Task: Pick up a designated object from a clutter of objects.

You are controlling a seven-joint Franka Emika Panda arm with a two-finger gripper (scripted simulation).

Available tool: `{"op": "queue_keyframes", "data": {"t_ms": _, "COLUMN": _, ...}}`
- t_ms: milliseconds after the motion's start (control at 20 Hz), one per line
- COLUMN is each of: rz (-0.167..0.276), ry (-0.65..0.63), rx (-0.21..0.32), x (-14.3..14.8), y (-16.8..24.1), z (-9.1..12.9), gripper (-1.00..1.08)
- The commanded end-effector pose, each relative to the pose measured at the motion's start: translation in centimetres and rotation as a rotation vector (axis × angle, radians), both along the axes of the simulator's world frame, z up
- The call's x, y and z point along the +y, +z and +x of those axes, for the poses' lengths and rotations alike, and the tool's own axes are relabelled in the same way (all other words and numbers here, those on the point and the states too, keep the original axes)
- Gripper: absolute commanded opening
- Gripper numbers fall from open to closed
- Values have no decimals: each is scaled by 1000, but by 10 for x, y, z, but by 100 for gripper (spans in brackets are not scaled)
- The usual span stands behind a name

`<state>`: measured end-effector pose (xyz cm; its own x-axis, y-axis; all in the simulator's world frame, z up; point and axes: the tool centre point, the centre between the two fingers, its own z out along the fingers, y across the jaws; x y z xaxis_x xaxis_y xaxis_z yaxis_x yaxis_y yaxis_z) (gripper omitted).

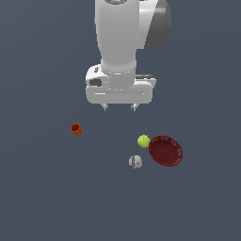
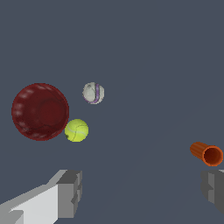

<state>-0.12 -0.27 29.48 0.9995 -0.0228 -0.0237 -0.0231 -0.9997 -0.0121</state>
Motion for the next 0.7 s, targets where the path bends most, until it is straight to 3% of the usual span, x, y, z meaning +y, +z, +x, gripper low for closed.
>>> {"op": "queue_keyframes", "data": {"t_ms": 0, "rz": 0, "ry": 0, "rx": 0, "x": 0, "y": 0, "z": 0, "gripper": 100}}
{"op": "queue_keyframes", "data": {"t_ms": 650, "rz": 17, "ry": 0, "rx": -27, "x": -5, "y": 9, "z": 7, "gripper": 100}}
